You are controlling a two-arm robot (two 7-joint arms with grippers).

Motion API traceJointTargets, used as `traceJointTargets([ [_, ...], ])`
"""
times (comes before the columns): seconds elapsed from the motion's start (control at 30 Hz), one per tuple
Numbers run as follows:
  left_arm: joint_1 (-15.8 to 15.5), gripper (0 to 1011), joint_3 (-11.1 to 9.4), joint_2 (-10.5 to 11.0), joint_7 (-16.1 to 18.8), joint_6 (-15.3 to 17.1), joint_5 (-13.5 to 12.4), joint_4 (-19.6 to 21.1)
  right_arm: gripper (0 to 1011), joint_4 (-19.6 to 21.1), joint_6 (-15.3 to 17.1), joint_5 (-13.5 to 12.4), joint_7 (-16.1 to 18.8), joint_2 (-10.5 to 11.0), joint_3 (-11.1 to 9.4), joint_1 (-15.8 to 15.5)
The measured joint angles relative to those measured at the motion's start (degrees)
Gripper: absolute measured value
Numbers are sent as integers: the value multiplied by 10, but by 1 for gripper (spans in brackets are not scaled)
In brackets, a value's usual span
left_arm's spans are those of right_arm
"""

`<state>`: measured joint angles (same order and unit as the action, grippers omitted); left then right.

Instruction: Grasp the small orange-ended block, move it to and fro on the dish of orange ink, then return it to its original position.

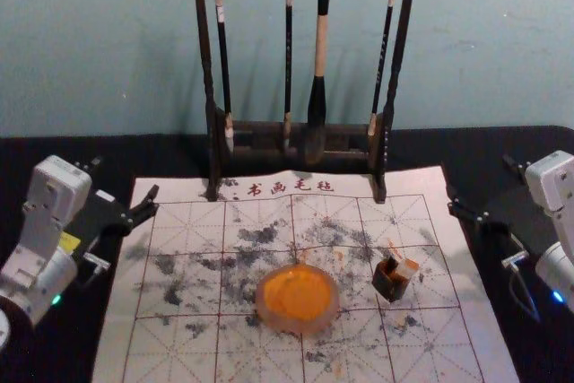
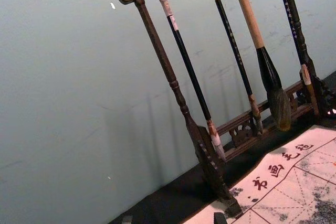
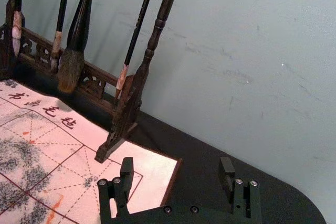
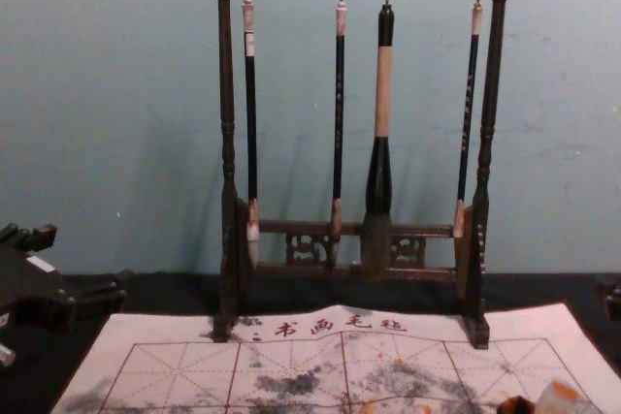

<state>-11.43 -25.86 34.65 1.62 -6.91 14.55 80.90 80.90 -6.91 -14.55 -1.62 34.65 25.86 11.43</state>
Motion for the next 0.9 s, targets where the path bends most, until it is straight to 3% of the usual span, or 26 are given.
traceJointTargets([
  [0.13,0,1001,0,0,0,0,0,0,1003,50,29,-17,13,18,-24,-6],
  [0.33,0,1001,0,0,0,0,0,0,1002,91,40,-43,35,32,-50,-24],
  [0.5,0,1002,0,0,0,0,0,0,1003,132,41,-69,60,48,-77,-57],
  [0.9,0,1001,0,0,0,0,0,0,1003,200,54,-131,135,83,-114,-127],
])
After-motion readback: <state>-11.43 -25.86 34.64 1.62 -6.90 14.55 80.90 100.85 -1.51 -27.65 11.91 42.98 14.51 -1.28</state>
